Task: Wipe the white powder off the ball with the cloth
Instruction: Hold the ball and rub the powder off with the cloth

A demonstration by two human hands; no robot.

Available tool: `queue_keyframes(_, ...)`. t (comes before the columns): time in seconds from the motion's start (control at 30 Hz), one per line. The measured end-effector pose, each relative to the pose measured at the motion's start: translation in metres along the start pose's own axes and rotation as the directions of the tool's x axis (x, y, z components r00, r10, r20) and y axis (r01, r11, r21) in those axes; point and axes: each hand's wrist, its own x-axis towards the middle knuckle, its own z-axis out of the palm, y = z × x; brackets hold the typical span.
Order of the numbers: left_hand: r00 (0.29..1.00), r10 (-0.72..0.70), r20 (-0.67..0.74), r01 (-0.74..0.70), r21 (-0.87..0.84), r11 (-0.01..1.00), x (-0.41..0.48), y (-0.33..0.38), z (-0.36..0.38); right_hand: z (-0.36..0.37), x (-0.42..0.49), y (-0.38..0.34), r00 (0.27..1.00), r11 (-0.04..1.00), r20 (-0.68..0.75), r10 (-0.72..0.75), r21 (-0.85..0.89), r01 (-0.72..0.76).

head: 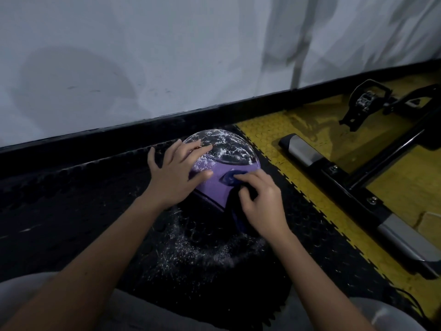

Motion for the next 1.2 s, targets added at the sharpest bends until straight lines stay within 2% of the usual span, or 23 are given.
queue_keyframes(0.07,1.000,0.006,0.028,-0.006,-0.006,1.000,0.001,-0.004,0.000,-0.003,-0.001,0.007,0.993,0.993,-0.055,0.100,0.069,-0.097)
queue_keyframes(0.23,0.999,0.024,0.029,-0.024,0.001,1.000,0.003,0.000,0.000,-0.005,-0.004,0.021,0.952,0.963,-0.149,0.267,0.062,-0.261)
queue_keyframes(0.37,1.000,-0.005,0.019,0.004,0.004,1.000,0.004,-0.003,-0.006,0.008,-0.011,0.012,0.979,0.987,-0.134,0.155,-0.030,-0.161)
queue_keyframes(0.5,0.994,-0.090,-0.067,0.087,-0.042,0.995,0.003,0.001,-0.010,0.013,-0.014,0.005,0.995,0.995,-0.078,0.064,-0.077,-0.070)
queue_keyframes(0.6,0.987,-0.038,-0.154,0.037,-0.011,0.999,0.002,0.011,-0.004,0.016,-0.017,-0.003,0.999,0.995,-0.039,0.000,-0.096,-0.004)
queue_keyframes(0.73,0.994,0.009,-0.109,-0.004,0.051,0.999,0.002,0.012,0.000,0.018,-0.020,-0.012,0.995,0.992,0.019,-0.094,-0.084,0.095)
queue_keyframes(0.8,0.993,0.007,-0.119,-0.002,0.044,0.999,0.001,0.005,-0.004,0.019,-0.020,-0.011,0.997,0.995,0.015,-0.081,-0.059,0.082)
queue_keyframes(1.0,0.995,-0.058,-0.079,0.060,0.023,0.998,-0.006,-0.008,-0.014,0.014,-0.014,0.011,0.991,0.996,-0.111,0.080,-0.029,-0.084)
queue_keyframes(1.1,0.994,-0.093,-0.051,0.095,0.042,0.995,-0.008,-0.008,-0.018,0.019,-0.019,-0.007,0.992,0.996,-0.114,0.060,0.067,-0.053)
queue_keyframes(1.2,0.995,-0.098,-0.035,0.100,0.076,0.992,-0.013,-0.002,-0.020,0.027,-0.025,-0.017,0.994,0.997,-0.090,-0.057,0.047,0.061)
